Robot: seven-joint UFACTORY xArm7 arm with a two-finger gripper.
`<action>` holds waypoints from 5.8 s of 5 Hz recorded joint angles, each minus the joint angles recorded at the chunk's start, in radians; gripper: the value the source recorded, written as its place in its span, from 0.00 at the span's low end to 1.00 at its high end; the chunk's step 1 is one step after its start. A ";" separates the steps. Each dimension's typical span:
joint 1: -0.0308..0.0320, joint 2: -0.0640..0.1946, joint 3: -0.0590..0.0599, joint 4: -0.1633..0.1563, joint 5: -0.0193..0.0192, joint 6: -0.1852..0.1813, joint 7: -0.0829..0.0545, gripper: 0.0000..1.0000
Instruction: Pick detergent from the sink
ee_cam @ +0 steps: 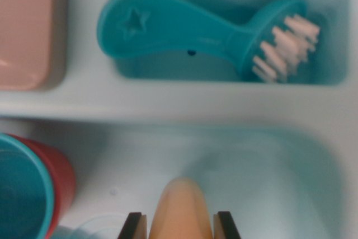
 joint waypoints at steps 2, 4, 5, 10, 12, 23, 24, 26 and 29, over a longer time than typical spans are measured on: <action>0.0003 -0.005 0.000 0.015 -0.0015 0.020 0.001 1.00; 0.0006 -0.012 -0.001 0.036 -0.0036 0.047 0.003 1.00; 0.0011 -0.019 -0.001 0.060 -0.0060 0.078 0.005 1.00; 0.0021 -0.037 -0.002 0.115 -0.0115 0.151 0.011 1.00; 0.0026 -0.047 -0.003 0.147 -0.0147 0.193 0.014 1.00; 0.0064 -0.115 -0.007 0.358 -0.0359 0.471 0.033 1.00; 0.0064 -0.115 -0.007 0.358 -0.0359 0.471 0.033 1.00; 0.0070 -0.125 -0.008 0.391 -0.0392 0.514 0.036 1.00; 0.0082 -0.146 -0.009 0.456 -0.0457 0.599 0.042 1.00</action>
